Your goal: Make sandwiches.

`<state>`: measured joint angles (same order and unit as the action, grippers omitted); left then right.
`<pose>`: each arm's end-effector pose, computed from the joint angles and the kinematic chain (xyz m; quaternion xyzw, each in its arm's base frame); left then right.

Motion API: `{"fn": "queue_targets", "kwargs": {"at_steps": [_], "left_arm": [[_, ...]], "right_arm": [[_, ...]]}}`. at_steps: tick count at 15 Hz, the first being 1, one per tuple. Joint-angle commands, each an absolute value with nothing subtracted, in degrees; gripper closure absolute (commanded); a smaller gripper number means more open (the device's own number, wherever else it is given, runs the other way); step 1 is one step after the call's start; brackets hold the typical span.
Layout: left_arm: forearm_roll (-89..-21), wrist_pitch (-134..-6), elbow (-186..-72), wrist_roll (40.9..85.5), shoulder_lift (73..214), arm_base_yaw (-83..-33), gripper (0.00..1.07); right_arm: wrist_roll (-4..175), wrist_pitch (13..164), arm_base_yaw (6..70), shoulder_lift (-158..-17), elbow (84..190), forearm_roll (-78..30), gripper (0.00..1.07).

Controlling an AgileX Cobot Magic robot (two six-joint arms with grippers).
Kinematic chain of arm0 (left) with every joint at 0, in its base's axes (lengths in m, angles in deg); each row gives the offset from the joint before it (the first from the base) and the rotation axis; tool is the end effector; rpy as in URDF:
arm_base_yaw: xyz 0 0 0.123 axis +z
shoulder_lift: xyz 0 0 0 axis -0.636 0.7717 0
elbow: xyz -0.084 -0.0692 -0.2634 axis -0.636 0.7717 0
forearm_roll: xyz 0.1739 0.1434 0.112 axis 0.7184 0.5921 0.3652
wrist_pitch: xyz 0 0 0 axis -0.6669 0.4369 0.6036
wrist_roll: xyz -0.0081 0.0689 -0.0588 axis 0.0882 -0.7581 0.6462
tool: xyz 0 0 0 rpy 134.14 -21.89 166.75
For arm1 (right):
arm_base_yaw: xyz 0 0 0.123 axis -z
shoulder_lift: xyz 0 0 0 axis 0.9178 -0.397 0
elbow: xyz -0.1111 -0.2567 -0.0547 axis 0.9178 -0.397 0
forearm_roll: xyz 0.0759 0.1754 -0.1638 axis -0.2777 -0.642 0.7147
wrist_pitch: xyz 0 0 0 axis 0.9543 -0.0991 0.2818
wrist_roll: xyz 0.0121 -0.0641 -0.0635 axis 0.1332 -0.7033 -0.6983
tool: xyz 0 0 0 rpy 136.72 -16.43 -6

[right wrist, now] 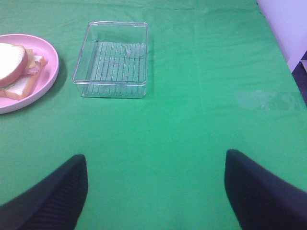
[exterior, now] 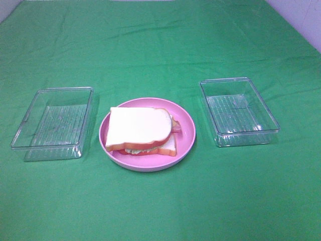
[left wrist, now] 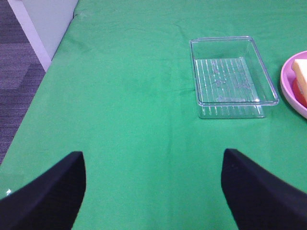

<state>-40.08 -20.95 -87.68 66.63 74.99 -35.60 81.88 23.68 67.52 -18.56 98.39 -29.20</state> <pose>-0.0059 0.0002 0.2782 -0.0264 0.8492 0.0224 0.5269 -0.0068 0.0077 0.2779 -0.0553 0.8510 0.0068 0.5221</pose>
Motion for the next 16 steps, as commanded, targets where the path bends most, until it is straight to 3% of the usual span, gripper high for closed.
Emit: {"fn": "queue_targets", "kwargs": {"at_steps": [1,16], "left_arm": [[-40.42,-21.53,-87.56,66.51,73.85,-35.48,0.32],[-44.26,-21.53,-87.56,66.22,73.85,-35.48,0.32]], "right_arm": [[81.2,24.36,67.75,-17.64,98.45,-29.15,0.33],[81.2,24.36,67.75,-17.64,98.45,-29.15,0.33]]}}
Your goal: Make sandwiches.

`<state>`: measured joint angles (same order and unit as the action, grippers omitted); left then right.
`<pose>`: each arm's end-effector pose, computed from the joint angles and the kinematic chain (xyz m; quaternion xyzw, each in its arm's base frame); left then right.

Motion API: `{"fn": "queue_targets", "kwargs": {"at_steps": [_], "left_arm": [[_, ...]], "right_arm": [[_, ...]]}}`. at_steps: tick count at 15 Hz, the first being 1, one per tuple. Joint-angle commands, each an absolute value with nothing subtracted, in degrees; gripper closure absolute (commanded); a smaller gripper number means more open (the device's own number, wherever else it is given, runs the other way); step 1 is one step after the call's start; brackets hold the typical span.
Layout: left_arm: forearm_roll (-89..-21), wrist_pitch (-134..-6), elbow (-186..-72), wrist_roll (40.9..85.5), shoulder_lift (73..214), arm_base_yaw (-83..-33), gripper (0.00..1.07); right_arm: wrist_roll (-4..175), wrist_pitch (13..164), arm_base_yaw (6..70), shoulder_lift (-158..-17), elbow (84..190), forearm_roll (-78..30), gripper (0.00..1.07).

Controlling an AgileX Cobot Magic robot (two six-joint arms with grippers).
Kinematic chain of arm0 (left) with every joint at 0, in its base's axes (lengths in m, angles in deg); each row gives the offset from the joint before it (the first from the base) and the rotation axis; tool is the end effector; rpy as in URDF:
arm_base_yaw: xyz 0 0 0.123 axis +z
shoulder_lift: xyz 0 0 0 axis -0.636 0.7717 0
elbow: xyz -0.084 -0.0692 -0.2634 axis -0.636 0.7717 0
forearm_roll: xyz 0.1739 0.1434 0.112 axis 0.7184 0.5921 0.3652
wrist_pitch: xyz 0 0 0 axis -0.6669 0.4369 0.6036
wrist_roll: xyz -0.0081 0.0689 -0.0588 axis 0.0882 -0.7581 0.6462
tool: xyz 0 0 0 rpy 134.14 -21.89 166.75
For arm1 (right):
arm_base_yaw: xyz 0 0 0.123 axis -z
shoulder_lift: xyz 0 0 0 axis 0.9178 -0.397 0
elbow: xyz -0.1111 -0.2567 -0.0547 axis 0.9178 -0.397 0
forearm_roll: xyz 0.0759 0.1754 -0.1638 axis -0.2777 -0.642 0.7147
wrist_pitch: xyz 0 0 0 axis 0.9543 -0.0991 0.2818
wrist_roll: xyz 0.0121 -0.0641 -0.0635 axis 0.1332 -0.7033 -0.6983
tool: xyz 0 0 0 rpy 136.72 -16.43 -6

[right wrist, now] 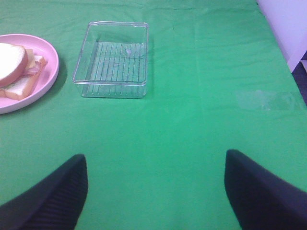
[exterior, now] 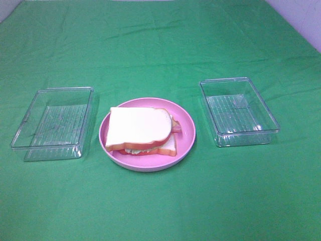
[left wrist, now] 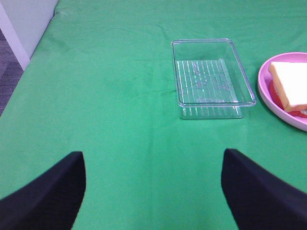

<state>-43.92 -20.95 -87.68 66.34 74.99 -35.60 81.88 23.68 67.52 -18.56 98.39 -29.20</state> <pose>-0.0056 -0.0051 0.2784 -0.0229 0.8489 -0.0097 0.5279 -0.0068 0.0077 0.2779 -0.0553 0.8510 0.0068 0.5221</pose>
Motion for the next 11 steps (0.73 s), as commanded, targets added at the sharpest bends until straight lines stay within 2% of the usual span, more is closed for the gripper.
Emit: {"fn": "queue_targets", "kwargs": {"at_steps": [1,11], "left_arm": [[-44.26,-21.53,-87.56,66.22,73.85,-35.48,0.32],[-44.26,-21.53,-87.56,66.22,73.85,-35.48,0.32]], "right_arm": [[81.2,24.36,67.75,-17.64,98.45,-29.15,0.33],[81.2,24.36,67.75,-17.64,98.45,-29.15,0.33]]}}
